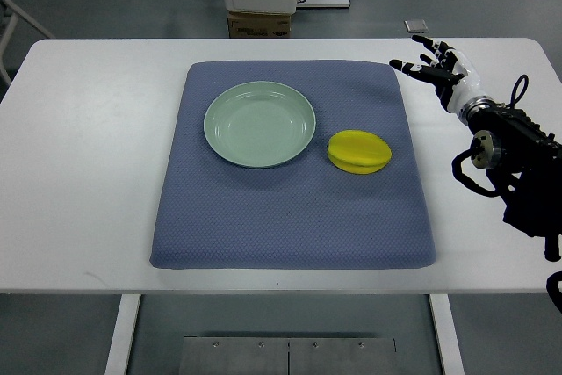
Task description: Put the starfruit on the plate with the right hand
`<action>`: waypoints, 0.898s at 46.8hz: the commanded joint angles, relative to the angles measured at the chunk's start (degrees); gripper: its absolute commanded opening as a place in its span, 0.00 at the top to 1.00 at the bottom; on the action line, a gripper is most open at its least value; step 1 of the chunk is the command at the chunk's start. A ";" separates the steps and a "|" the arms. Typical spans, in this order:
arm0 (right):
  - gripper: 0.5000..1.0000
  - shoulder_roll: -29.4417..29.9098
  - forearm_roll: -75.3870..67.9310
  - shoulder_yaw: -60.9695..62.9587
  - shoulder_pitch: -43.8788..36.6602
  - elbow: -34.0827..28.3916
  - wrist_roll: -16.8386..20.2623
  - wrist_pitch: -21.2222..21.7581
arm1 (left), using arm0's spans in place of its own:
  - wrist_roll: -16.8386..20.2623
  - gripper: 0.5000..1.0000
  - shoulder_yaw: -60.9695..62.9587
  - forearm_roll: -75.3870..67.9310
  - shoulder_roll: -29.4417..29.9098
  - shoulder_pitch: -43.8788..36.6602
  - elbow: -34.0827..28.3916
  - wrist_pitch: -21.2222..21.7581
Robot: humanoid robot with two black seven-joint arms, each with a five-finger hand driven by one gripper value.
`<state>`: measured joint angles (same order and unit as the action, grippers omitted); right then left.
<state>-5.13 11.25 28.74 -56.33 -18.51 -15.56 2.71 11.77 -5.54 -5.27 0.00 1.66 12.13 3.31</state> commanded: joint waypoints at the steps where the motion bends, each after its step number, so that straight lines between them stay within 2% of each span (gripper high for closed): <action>1: 0.00 -0.06 0.00 0.00 -0.01 -0.03 0.01 0.01 | 0.01 0.00 0.00 0.00 0.00 0.01 -0.01 -0.06; 42: 0.00 -0.06 0.00 0.09 -0.19 -0.03 0.01 0.10 | 0.01 0.00 -0.17 0.00 0.00 -0.08 -0.09 0.21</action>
<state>-5.22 11.25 28.75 -56.62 -18.55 -15.56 2.86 11.77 -5.72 -5.26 0.00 1.58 12.04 3.53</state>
